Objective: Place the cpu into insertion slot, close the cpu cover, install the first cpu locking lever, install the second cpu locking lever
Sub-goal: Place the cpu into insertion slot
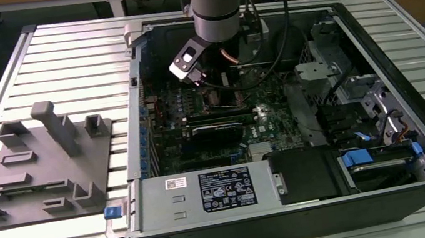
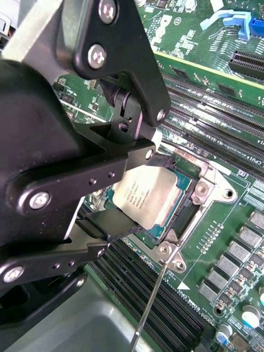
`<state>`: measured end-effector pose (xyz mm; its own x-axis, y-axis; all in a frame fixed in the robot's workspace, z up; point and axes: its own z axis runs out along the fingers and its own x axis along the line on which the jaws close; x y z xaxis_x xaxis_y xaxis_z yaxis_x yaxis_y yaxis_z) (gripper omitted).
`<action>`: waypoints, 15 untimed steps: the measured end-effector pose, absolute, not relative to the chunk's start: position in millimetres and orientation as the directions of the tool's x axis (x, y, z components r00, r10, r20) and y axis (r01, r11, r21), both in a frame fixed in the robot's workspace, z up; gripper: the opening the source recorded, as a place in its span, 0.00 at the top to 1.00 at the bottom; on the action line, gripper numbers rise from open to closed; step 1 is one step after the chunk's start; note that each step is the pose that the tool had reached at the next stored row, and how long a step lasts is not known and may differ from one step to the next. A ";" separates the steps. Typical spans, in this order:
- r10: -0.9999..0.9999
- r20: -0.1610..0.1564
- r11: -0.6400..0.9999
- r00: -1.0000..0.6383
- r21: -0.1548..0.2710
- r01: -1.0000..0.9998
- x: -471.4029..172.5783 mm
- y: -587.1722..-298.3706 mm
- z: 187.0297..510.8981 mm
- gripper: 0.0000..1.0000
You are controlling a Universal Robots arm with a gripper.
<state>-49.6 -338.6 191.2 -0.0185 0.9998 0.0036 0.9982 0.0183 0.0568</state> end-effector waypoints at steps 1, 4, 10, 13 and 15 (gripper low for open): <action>1.000 0.004 0.018 -0.019 0.057 0.998 -49.6 -338.6 191.1 0.46; 1.000 0.004 0.018 -0.018 0.057 0.998 -49.6 -338.5 190.9 0.46; 1.000 0.004 0.018 -0.018 0.057 0.998 -49.6 -338.5 190.8 0.46; 1.000 0.004 0.018 -0.019 0.057 0.998 -49.6 -338.5 190.8 0.46; 1.000 0.005 0.018 -0.019 0.058 0.998 -49.5 -338.4 191.2 0.46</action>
<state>-49.5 -338.4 191.2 -0.0185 0.9998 0.0046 0.9982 0.0182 0.0576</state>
